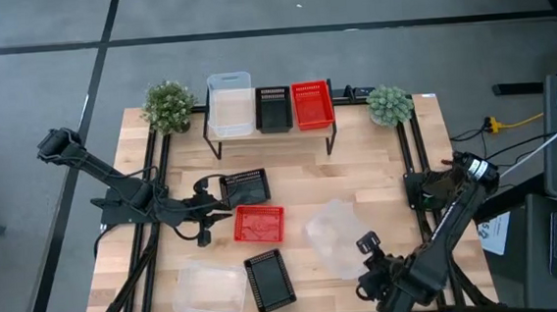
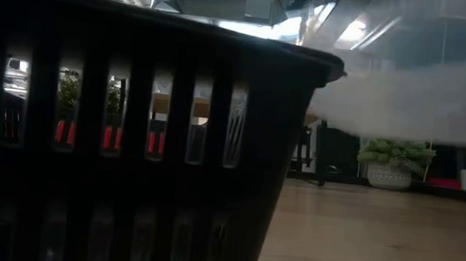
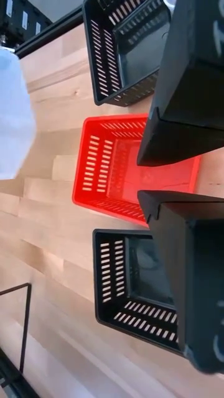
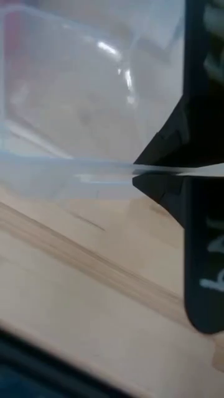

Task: Stack baskets on shelf by color
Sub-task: Stack the right transparent bin on top of the transparent bin on the shelf

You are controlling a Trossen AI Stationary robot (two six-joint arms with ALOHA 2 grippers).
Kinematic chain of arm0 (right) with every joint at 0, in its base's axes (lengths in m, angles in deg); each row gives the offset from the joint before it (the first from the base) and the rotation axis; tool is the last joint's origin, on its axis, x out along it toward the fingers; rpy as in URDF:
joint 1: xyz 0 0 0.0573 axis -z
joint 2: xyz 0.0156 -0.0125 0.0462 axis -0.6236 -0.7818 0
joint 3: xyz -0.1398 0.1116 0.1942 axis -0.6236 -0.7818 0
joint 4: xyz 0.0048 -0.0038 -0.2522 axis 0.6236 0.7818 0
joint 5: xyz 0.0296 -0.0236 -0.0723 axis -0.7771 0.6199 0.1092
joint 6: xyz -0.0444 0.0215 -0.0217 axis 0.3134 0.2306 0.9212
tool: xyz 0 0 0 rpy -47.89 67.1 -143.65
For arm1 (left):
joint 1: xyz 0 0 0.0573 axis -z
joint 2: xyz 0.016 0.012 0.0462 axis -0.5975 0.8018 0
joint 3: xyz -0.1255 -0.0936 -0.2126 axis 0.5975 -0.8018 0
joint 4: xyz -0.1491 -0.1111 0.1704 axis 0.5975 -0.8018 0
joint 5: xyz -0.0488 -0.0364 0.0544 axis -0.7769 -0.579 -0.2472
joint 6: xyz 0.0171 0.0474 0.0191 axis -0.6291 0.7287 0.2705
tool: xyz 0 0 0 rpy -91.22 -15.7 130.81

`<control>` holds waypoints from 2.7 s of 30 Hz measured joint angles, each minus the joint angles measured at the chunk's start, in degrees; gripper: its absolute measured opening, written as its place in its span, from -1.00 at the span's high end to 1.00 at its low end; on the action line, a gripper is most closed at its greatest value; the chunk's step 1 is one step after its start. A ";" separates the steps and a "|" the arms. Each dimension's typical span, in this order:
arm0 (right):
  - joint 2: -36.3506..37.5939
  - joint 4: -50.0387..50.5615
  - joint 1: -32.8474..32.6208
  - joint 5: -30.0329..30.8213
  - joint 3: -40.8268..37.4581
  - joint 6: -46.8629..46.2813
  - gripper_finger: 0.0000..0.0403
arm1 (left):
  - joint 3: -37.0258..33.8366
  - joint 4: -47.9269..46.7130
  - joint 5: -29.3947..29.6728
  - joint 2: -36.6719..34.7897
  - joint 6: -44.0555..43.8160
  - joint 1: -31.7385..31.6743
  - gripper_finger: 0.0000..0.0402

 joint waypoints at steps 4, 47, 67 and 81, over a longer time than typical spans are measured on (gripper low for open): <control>0.02 1.22 -0.04 7.36 6.05 1.50 1.00 | 0.00 0.00 0.05 0.00 0.02 0.00 0.67; -9.82 -55.60 64.26 -21.50 28.27 49.46 1.00 | 0.00 -2.99 -1.96 0.00 -4.52 0.04 0.67; -10.62 -41.60 66.66 -14.98 28.20 41.37 1.00 | 0.00 -4.59 -1.46 0.00 -4.55 0.04 0.67; -10.60 -38.60 66.73 -15.00 28.20 40.08 0.99 | -0.02 -4.59 -1.46 0.00 -4.83 0.04 0.67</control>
